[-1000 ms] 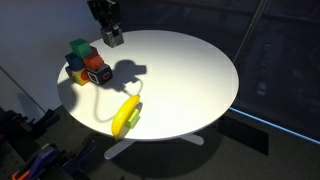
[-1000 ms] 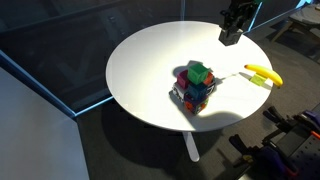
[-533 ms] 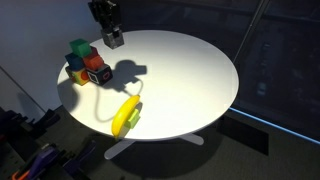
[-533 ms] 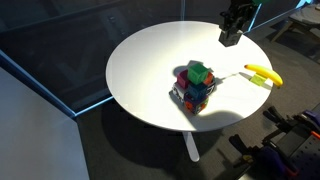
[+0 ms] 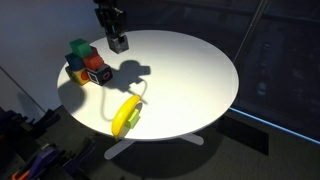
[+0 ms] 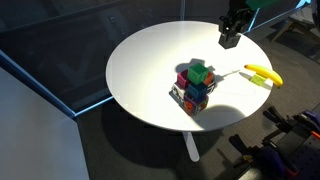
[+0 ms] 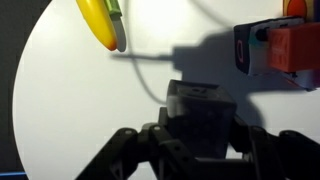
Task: Move the gray block from the stack and put it on the table
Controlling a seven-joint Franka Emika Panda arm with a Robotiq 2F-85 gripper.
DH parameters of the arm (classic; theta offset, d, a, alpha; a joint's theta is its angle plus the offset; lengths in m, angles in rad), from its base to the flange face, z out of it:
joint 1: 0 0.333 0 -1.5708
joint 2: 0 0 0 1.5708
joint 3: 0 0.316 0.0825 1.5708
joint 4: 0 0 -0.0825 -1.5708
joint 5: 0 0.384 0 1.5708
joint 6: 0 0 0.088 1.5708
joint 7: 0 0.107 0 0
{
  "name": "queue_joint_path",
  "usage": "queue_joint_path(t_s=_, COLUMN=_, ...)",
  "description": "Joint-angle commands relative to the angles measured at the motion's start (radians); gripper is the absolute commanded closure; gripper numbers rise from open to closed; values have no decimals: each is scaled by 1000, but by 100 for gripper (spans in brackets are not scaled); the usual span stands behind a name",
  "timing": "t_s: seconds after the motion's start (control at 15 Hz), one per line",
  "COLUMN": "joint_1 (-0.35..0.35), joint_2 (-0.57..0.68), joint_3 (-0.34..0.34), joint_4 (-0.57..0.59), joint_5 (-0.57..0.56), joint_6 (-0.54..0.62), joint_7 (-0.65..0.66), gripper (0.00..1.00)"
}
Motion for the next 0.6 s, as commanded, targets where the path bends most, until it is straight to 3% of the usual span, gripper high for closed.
queue_joint_path(t_s=0.0, joint_1=-22, joint_2=58, joint_3=2, joint_4=49, joint_5=34, joint_6=24, joint_7=-87, gripper=69)
queue_joint_path(t_s=0.53, joint_1=-47, joint_2=169, joint_3=14, joint_4=111, joint_5=53, joint_6=90, joint_7=-236, gripper=69)
